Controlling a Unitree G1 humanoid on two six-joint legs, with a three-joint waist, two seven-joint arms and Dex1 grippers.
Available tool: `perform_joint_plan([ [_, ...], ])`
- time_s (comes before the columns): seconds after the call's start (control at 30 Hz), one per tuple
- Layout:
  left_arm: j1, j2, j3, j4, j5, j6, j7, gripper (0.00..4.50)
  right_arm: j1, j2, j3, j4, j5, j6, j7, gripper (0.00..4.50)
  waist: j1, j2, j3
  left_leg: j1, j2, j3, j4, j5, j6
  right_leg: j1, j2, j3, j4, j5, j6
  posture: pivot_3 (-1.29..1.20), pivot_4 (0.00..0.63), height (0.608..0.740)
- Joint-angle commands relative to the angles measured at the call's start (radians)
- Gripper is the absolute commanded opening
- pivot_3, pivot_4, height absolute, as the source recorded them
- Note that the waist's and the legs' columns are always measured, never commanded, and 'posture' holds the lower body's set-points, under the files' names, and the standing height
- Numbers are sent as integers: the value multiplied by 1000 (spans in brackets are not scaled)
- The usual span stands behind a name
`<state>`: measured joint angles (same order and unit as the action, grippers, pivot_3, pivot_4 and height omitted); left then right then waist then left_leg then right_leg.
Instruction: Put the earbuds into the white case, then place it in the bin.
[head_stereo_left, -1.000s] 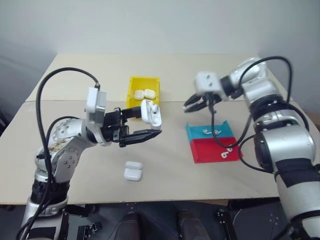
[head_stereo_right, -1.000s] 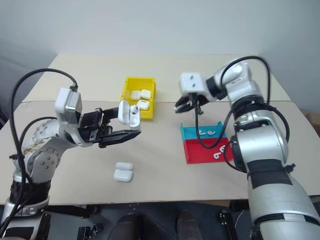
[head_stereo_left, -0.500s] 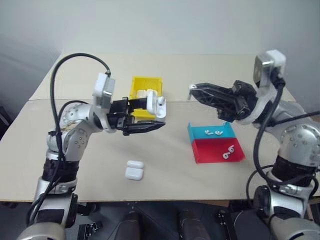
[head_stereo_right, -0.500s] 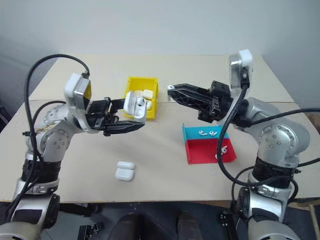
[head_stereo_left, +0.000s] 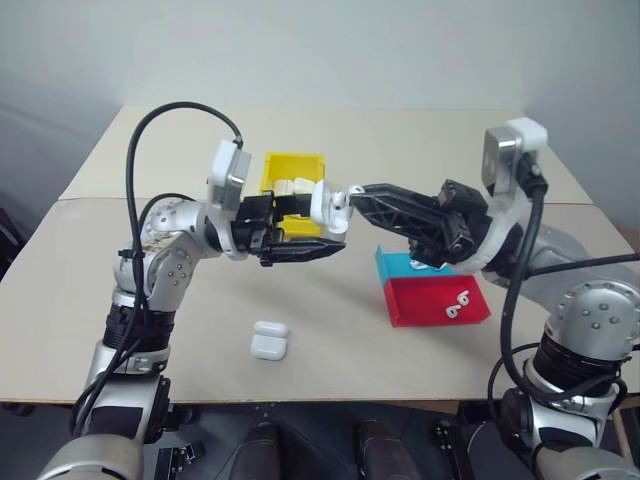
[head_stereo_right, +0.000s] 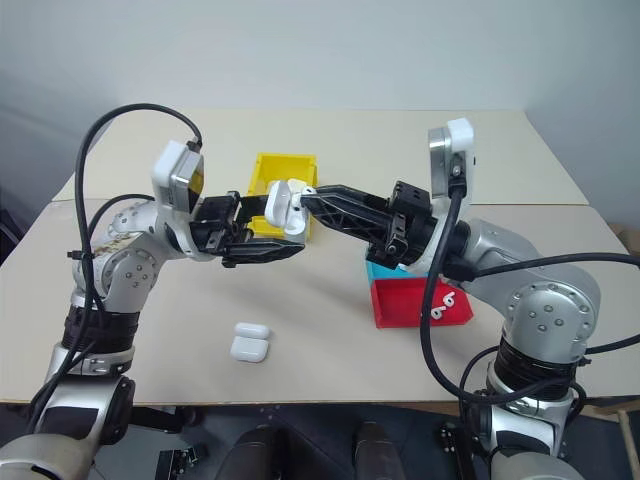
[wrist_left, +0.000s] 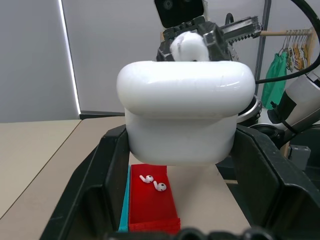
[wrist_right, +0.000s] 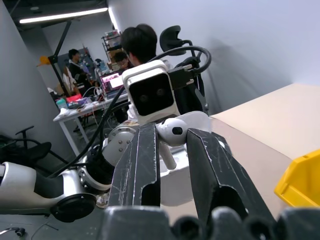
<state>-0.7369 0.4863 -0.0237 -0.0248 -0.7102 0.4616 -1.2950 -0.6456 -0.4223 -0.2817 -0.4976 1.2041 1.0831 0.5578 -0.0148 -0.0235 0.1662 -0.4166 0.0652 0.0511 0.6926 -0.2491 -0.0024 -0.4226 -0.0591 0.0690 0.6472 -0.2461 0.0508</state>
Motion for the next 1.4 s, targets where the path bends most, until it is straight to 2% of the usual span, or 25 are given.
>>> perform_joint_plan([
  [0.03,-10,-7,-2,-16,3,-2,4,2775,-4,-15,-7,-15,46,-51,-17,612,0,0,0,0,0,0,0,0,0,0,0,0,0,0,0,0,150,740],
  [0.67,23,-37,3,-53,4,-8,37,2775,35,-169,126,-17,-43,-100,45,612,1,0,0,0,0,0,0,0,0,0,0,0,-1,0,0,0,150,740],
  [0.9,22,-40,6,-49,5,-14,43,2775,37,-224,141,-17,-65,-116,102,2900,2,0,0,-1,0,0,0,0,0,0,0,0,-1,0,0,0,150,740],
  [1.13,22,-45,2,-34,13,-23,41,2775,45,-275,86,-16,-21,-134,155,2900,2,0,0,-1,0,0,0,0,0,0,0,0,-1,0,0,0,150,740],
  [1.23,23,-55,-7,-23,25,-29,46,2775,28,-321,53,10,-24,-146,194,2360,3,0,0,-1,0,0,0,0,0,0,0,0,-1,0,0,0,150,740],
  [1.4,21,-96,-47,7,67,-46,57,2775,-126,-421,113,109,-168,-195,293,642,1,0,0,-1,-1,0,1,0,0,-1,0,0,-1,0,0,0,150,740],
])
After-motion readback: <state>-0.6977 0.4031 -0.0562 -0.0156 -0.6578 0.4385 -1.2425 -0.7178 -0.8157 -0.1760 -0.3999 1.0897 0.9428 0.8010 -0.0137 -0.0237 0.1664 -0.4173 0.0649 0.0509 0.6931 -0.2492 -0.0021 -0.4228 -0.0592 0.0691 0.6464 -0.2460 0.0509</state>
